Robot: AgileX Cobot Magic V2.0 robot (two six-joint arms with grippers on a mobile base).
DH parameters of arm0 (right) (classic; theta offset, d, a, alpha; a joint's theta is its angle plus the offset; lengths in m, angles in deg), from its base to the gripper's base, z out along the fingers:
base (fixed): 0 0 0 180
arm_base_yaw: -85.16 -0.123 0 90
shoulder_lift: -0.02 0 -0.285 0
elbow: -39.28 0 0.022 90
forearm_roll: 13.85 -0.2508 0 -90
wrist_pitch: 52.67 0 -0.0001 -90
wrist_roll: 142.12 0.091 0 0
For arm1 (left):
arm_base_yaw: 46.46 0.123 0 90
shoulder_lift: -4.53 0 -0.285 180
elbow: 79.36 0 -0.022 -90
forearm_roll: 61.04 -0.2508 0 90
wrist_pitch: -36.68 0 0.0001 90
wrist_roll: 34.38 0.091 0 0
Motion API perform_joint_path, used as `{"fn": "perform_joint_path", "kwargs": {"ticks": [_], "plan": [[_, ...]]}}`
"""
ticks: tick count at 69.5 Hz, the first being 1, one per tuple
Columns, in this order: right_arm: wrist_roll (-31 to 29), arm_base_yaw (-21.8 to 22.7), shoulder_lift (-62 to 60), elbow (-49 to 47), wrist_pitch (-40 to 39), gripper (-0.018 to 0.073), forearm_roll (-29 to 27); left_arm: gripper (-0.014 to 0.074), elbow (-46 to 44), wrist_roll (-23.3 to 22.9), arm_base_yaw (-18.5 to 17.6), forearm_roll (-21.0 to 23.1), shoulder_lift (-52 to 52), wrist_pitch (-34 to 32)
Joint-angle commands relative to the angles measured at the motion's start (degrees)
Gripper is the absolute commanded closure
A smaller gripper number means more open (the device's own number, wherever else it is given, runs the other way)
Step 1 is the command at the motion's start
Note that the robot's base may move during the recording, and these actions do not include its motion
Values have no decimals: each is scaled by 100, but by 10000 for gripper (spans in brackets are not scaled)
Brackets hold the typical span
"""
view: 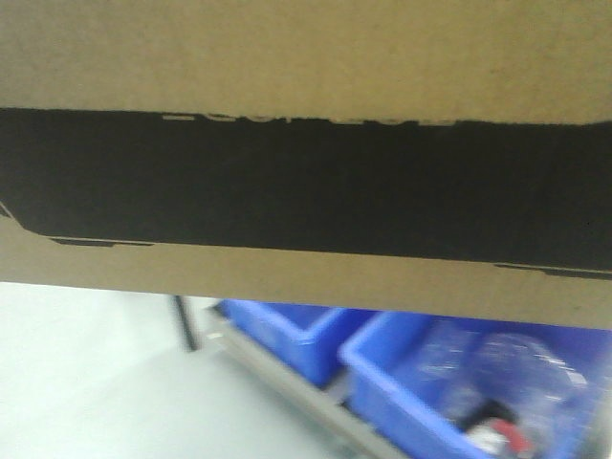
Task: Grab box from left shelf to table start
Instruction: 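Hold the box with both grippers while the base turns away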
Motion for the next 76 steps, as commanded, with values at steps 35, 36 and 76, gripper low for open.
{"fn": "perform_joint_path", "kwargs": {"ticks": [35,36,76], "plan": [[-153,-28,24,-207,-722,503,-299,692,-242,-21,-101,485,60,-1084],[-153,-28,24,-207,-722,503,-299,692,-242,-21,-101,485,60,-1084],[-153,-28,24,-207,-722,503,-299,692,-242,-21,-101,485,60,-1084]]}}
